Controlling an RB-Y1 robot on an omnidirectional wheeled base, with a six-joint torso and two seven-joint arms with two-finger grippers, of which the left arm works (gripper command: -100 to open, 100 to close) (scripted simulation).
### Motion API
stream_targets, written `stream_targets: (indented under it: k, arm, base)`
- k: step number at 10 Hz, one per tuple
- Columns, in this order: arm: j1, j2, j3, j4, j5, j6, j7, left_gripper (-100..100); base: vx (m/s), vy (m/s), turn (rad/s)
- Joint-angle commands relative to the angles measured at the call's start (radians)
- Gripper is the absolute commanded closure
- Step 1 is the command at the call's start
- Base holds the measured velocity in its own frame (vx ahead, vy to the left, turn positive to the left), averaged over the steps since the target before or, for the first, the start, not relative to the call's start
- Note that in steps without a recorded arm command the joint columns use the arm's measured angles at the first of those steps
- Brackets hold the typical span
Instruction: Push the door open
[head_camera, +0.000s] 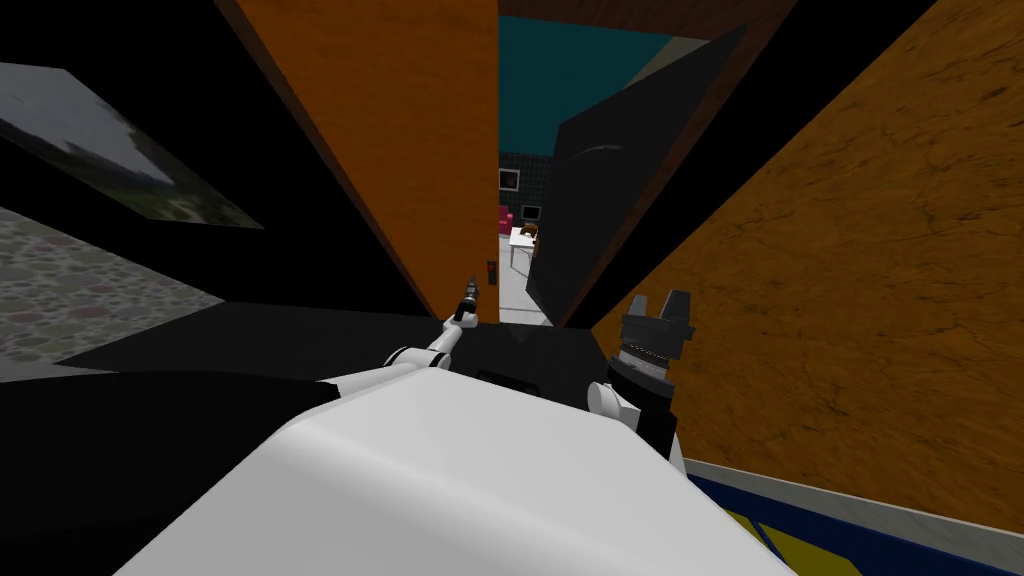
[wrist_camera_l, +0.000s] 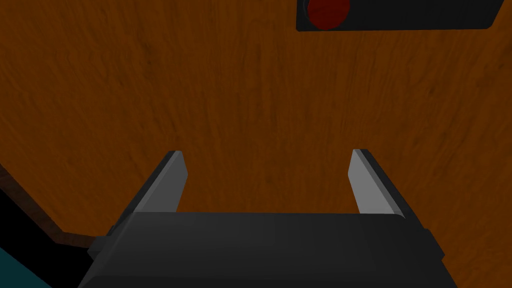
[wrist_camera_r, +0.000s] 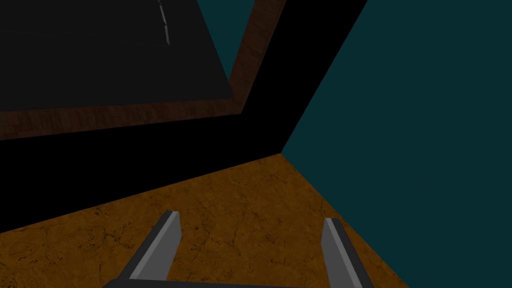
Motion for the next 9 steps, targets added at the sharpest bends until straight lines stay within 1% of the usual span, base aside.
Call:
stream_targets:
  k: [1,4,7,9]
  arm:
    - [-0.027,0.0,0.009,0.047,0.005,0.0,-0.01,-100]
    - [-0.078,0.003,0.024,0.138,0.014,-0.007,-0.023,-100]
    - [-0.119,0.005,0.036,0.211,0.022,-0.013,-0.033,-100]
    - [-0.14,0.005,0.042,0.25,0.026,-0.016,-0.039,-100]
  base:
    - [0.084,0.029,-0.086]
    - [0.081,0.03,-0.065]
    - [0.071,0.023,-0.051]
    - [0.061,0.024,-0.042]
